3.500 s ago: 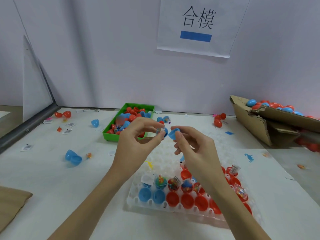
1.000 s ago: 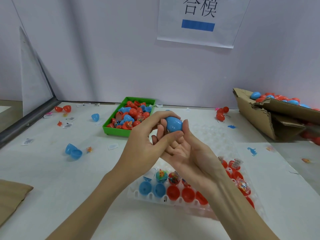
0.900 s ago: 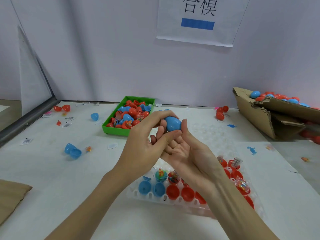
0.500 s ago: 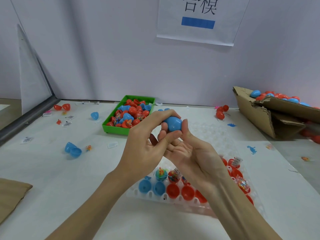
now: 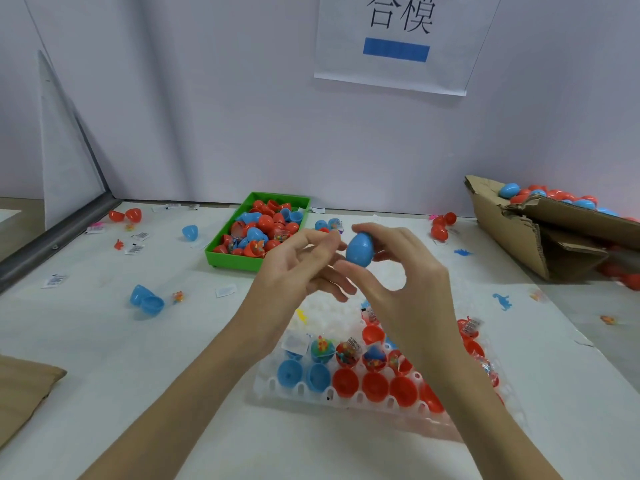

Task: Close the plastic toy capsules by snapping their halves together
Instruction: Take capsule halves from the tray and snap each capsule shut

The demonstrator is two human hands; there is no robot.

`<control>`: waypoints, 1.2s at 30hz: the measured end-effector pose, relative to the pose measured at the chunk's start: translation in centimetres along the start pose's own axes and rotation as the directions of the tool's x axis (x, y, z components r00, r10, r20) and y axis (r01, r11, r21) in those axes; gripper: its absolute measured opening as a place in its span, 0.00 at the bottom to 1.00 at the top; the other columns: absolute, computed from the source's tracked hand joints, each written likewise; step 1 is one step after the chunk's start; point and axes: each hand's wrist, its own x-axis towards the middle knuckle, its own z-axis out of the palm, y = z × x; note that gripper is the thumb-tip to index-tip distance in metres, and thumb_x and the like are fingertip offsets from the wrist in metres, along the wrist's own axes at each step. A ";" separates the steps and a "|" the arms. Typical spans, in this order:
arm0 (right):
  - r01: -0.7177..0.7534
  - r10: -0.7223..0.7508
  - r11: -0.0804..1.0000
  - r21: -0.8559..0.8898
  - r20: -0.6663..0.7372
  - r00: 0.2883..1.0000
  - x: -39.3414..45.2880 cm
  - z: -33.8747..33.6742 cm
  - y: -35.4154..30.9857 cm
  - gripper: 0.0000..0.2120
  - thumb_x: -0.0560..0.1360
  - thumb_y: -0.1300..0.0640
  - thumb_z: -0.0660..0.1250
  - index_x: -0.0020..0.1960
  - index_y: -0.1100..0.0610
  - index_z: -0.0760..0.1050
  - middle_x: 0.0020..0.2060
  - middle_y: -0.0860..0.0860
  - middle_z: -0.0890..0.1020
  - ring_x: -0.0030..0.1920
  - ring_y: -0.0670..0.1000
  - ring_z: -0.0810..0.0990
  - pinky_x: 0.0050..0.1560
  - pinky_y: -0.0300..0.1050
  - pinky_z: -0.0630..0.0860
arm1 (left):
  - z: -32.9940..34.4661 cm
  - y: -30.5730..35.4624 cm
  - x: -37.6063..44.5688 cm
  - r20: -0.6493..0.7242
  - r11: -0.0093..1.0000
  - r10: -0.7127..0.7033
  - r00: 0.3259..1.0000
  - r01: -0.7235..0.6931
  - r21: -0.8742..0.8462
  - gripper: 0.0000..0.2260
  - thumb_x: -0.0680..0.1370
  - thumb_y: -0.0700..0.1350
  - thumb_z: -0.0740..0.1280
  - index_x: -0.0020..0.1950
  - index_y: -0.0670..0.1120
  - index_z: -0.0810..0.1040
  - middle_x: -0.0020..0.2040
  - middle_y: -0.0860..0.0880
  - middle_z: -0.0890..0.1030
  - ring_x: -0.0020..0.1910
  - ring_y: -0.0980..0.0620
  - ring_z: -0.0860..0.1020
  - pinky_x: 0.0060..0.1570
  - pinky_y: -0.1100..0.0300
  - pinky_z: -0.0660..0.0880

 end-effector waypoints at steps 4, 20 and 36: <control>0.120 -0.116 0.985 -0.120 0.045 0.992 -0.4 0.2 0.3 0.21 0.76 0.57 0.74 0.67 0.63 0.78 0.58 0.54 0.83 0.57 0.50 0.81 0.61 0.32 0.74 | -0.3 -0.3 0.0 0.025 0.999 -0.050 0.998 0.049 0.011 0.18 0.75 0.54 0.76 0.57 0.43 0.82 0.46 0.38 0.87 0.43 0.40 0.86 0.55 0.48 0.83; 0.134 -0.130 0.989 -0.054 0.067 0.989 -0.2 0.3 0.6 0.25 0.75 0.48 0.72 0.68 0.58 0.78 0.57 0.52 0.83 0.55 0.47 0.81 0.61 0.36 0.77 | -0.2 -0.1 0.2 0.128 0.956 -0.182 0.975 0.206 -0.209 0.20 0.80 0.48 0.69 0.62 0.33 0.80 0.50 0.37 0.85 0.52 0.43 0.86 0.51 0.56 0.83; -0.537 0.570 0.545 0.644 0.186 0.800 2.8 -1.4 2.1 0.18 0.81 0.48 0.66 0.67 0.56 0.78 0.49 0.49 0.86 0.48 0.47 0.85 0.47 0.36 0.81 | -1.1 -0.3 0.8 -0.227 0.990 -0.067 0.972 0.092 0.103 0.21 0.85 0.58 0.58 0.52 0.44 0.84 0.42 0.44 0.86 0.32 0.49 0.82 0.26 0.63 0.76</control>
